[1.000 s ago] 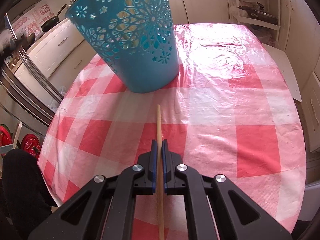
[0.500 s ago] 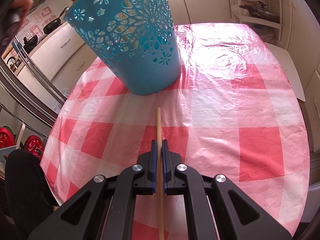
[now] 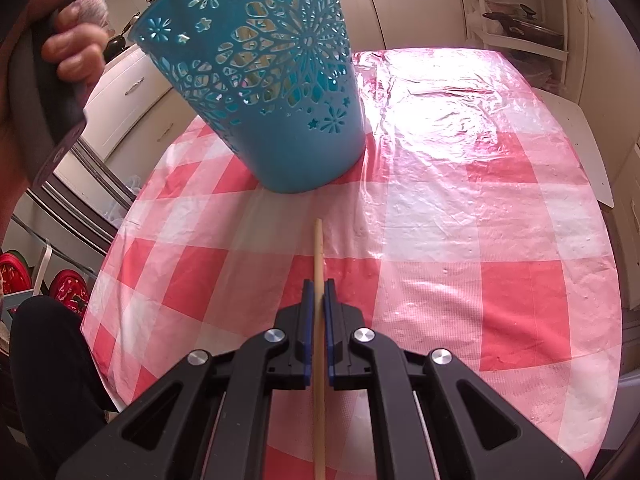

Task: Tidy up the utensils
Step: 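Lift the left tool's stick over the basket and release it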

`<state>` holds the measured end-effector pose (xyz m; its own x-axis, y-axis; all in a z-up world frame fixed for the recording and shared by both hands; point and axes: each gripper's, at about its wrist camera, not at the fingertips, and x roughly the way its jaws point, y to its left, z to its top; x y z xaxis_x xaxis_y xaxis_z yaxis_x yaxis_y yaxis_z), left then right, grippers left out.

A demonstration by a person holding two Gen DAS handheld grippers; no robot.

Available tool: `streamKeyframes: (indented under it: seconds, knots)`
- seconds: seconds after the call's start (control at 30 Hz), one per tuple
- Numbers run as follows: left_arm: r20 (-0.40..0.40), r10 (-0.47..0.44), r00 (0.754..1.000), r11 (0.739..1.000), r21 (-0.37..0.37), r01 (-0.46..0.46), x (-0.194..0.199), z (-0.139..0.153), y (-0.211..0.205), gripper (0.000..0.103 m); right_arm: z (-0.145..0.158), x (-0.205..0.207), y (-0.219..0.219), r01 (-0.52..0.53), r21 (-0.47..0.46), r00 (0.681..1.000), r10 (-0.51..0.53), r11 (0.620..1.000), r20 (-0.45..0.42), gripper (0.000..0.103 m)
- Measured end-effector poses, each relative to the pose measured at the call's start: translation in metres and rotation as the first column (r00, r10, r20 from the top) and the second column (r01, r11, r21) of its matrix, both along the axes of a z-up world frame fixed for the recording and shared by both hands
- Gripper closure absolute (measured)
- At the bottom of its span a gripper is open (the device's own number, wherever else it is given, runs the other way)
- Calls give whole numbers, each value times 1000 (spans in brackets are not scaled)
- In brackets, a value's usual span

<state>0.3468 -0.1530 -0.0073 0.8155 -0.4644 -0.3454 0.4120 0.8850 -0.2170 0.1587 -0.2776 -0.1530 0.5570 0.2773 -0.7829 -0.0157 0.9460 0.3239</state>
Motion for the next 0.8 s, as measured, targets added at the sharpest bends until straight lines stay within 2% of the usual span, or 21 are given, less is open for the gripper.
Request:
streamKeyframes:
  seconds: [0.03,0.1,0.17,0.23,0.37,0.47,0.53,0.67,0.8]
  knots:
    - [-12,-3,1000,1000,14,3,-3,-1,2,94,0,0,1,-1,-2,1000,1,1000,1,97]
    - [-21,3,1000,999,35,-2,-14,-2,11,82,0,0,1,-2,-3,1000,2,1000,1,97]
    - [-22,37,999,998,52,-36,-30,-2,25,47,1,-1,1,-3,-8,1000,3,1000,2,97]
    - [-20,68,997,995,70,-66,-46,-3,38,33,1,-1,3,-8,-25,1000,8,1000,4,97]
    - [-47,111,993,983,152,-103,-74,-13,65,17,2,0,11,-20,-96,1000,21,995,14,97]
    - [-99,133,986,972,207,-110,-86,-25,80,10,4,-1,24,-47,-198,998,54,979,26,97]
    - [-124,152,981,965,234,-120,-94,-32,89,8,4,-2,28,-59,-227,997,66,972,25,98]
    - [-166,186,968,955,263,-139,-104,-45,103,8,16,-11,8,-27,-68,1000,28,997,12,98]
    - [-201,218,955,937,318,-147,-106,-58,113,8,66,-29,-18,7,112,992,-21,994,127,98]
